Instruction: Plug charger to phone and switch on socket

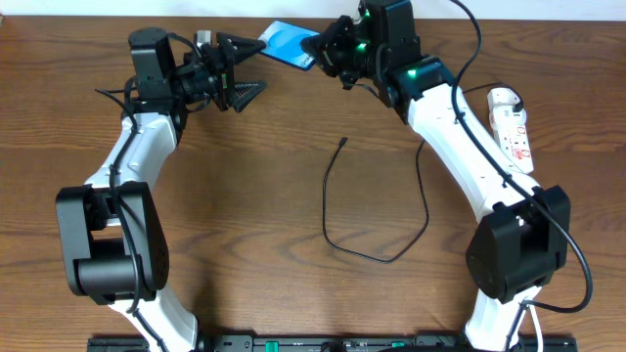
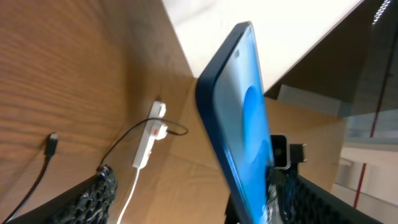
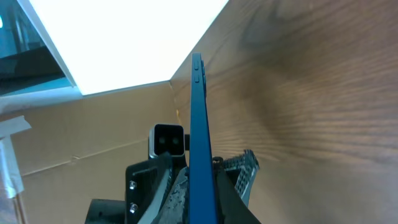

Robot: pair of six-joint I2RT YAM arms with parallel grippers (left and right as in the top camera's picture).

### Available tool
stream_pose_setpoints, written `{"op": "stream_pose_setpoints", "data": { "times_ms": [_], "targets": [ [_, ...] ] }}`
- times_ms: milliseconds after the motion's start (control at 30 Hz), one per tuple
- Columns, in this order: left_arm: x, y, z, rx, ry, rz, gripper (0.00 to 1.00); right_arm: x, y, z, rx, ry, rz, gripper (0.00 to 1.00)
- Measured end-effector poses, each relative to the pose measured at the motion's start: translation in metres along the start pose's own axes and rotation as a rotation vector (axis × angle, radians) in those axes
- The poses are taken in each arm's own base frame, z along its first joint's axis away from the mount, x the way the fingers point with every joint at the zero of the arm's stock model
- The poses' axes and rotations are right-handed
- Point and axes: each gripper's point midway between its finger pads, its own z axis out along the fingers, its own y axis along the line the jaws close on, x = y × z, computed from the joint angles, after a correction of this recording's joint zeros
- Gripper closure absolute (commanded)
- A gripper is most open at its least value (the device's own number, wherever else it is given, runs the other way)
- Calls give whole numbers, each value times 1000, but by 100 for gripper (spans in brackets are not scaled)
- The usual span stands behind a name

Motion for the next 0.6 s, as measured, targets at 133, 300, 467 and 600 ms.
{"op": "stream_pose_setpoints", "data": {
  "times_ms": [133, 300, 467, 600],
  "targets": [
    [-5, -15, 0, 44, -25, 32, 23, 12, 2, 4, 0, 22, 41, 99],
    [-8, -24, -1, 71, -40, 19, 37, 25, 6, 9, -7, 49, 65, 99],
    [-10, -24, -1, 72, -52, -35, 43, 31, 15, 11, -37, 58, 52, 99],
    [-11, -24, -1, 74, -55, -85, 50, 36, 16, 12, -36, 68, 51, 99]
  ]
}}
